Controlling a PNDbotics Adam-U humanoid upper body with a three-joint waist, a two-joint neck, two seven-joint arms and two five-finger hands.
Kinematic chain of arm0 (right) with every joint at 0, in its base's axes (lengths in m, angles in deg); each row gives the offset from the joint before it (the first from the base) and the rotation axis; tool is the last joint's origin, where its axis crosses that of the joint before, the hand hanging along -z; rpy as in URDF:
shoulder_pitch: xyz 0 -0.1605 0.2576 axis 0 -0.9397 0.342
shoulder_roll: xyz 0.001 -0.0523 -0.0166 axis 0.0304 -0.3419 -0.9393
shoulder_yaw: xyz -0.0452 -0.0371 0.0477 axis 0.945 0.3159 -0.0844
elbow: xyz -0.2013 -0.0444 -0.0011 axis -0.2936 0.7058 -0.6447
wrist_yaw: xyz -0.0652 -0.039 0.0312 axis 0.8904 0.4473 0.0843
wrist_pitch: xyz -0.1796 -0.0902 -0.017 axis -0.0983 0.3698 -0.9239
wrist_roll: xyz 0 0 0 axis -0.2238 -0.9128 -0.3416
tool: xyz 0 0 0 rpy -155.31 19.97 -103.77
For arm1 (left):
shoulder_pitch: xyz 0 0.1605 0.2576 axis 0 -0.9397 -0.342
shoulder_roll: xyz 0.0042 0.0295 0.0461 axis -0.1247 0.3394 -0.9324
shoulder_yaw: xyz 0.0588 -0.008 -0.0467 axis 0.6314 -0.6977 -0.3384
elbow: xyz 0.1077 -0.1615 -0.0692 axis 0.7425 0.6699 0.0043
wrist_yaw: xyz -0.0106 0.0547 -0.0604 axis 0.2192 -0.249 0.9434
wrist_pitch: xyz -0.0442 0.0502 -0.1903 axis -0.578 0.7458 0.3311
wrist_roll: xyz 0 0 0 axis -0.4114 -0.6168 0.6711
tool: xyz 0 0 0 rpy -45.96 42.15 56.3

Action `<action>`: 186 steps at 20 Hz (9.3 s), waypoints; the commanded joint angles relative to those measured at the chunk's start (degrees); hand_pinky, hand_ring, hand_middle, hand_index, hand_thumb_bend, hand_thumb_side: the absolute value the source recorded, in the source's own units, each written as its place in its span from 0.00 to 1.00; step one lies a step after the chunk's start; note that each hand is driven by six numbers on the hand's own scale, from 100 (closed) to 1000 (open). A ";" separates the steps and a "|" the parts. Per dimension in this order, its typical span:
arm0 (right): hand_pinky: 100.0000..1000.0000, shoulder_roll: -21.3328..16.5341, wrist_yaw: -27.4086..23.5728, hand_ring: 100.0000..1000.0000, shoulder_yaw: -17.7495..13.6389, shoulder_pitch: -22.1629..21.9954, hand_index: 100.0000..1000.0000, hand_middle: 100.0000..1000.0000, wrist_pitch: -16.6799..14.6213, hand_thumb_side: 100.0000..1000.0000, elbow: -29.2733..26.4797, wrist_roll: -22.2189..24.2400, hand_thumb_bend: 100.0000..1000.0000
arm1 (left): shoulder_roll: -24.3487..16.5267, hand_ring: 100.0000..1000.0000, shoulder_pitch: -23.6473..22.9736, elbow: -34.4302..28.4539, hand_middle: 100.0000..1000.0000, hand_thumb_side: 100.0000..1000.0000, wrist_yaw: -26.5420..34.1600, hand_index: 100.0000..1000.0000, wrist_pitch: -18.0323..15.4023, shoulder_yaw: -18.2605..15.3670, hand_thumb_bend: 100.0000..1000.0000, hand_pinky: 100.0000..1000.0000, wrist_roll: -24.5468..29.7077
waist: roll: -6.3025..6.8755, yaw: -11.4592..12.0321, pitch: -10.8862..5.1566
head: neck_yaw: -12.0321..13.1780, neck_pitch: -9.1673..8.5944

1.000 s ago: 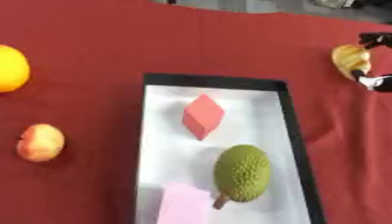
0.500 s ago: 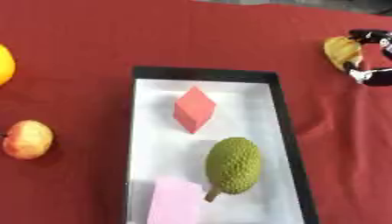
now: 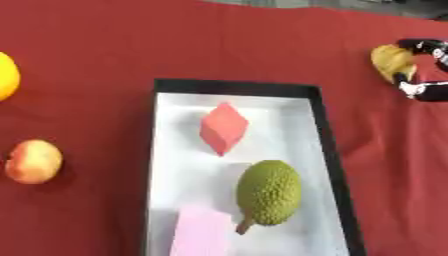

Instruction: Pick up objects on the table and place them in the box.

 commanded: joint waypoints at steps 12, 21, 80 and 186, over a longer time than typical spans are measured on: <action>0.76 -2.68 -2.53 0.53 -0.71 -0.55 0.70 0.35 -0.99 0.08 -0.55 -3.79 0.26 | -1.34 0.77 0.61 -0.49 0.60 0.66 0.33 0.72 -0.20 -0.13 0.00 0.76 0.73 | 0.59 -0.07 -1.12 | 0.53 -0.91; 0.74 -2.76 -6.90 0.44 -0.75 -1.13 0.64 0.29 -0.86 0.03 -3.55 -10.03 0.25 | -1.28 0.77 0.46 -0.51 0.60 0.65 0.30 0.72 -0.11 -0.08 0.00 0.76 0.97 | 0.54 -0.29 -1.59 | 0.69 -0.62; 0.71 13.56 -12.64 0.43 25.34 11.37 0.63 0.30 5.84 0.12 -52.32 23.05 0.13 | -9.94 0.77 -8.57 2.69 0.59 0.61 -2.30 0.72 -1.94 -2.21 0.00 0.76 -1.33 | 2.76 -7.68 -13.33 | 5.64 10.12; 0.96 35.16 -35.24 0.62 -10.71 -23.96 0.85 0.61 12.91 0.48 -58.14 8.50 0.00 | -37.91 0.83 0.41 4.03 0.76 0.27 -24.26 0.81 -12.09 19.71 0.29 0.82 60.70 | 5.42 -10.87 -10.93 | 10.96 7.94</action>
